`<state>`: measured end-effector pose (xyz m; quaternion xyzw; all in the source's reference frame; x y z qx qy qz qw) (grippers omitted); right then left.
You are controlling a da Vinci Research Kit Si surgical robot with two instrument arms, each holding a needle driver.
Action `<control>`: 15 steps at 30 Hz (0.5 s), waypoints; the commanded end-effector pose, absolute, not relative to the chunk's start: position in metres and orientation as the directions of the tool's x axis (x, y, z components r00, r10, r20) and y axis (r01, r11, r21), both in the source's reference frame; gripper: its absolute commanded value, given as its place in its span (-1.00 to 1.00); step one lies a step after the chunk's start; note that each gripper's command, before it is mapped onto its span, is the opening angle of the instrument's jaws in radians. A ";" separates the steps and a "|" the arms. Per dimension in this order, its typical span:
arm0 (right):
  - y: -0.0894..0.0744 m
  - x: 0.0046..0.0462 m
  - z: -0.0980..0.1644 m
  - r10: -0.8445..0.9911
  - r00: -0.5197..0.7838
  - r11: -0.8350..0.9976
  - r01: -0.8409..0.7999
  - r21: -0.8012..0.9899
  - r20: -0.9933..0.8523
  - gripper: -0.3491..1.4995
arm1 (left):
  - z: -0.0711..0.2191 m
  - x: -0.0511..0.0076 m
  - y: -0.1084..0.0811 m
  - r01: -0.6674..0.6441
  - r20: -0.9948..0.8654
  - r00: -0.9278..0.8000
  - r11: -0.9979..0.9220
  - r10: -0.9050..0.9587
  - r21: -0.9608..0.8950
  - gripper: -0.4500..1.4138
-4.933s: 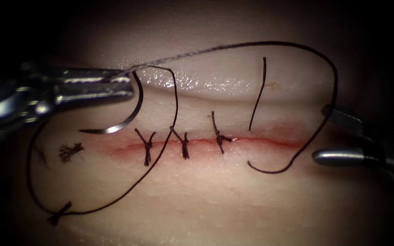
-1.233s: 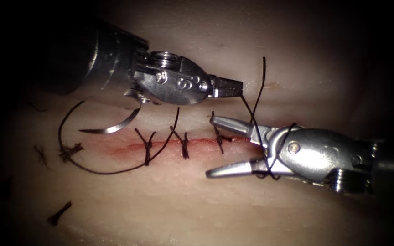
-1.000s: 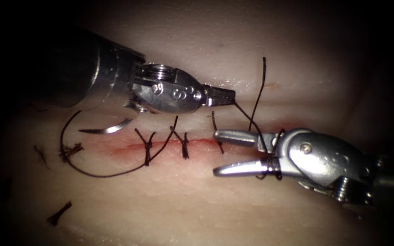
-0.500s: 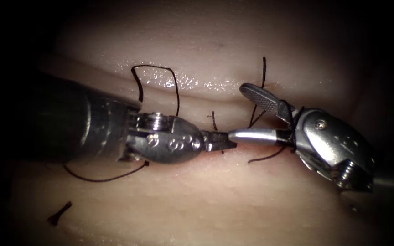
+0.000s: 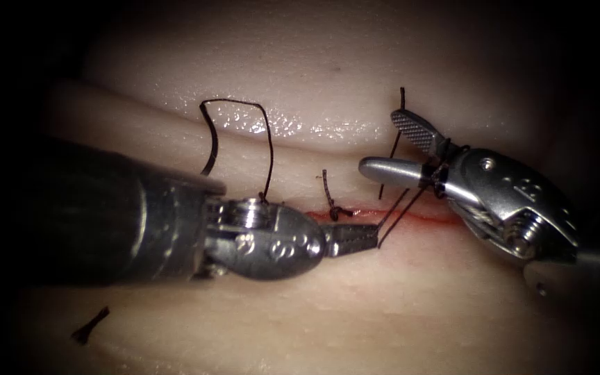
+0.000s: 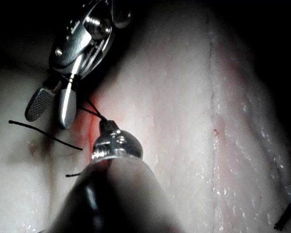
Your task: Wound Closure
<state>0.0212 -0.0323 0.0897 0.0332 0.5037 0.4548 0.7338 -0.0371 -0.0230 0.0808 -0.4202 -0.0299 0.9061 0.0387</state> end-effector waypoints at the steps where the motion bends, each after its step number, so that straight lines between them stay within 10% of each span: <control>1: -0.032 0.0218 0.090 0.703 0.077 0.579 -0.639 0.506 -0.707 0.22 | 0.081 -0.0377 -0.023 -0.044 -0.760 -0.643 -0.995 0.096 -0.088 -1.00; 15: -0.030 0.0215 0.093 0.797 0.070 0.408 -0.795 0.449 -0.599 0.18 | 0.082 -0.0373 -0.022 -0.058 -0.757 -0.646 -0.995 0.103 -0.085 -1.00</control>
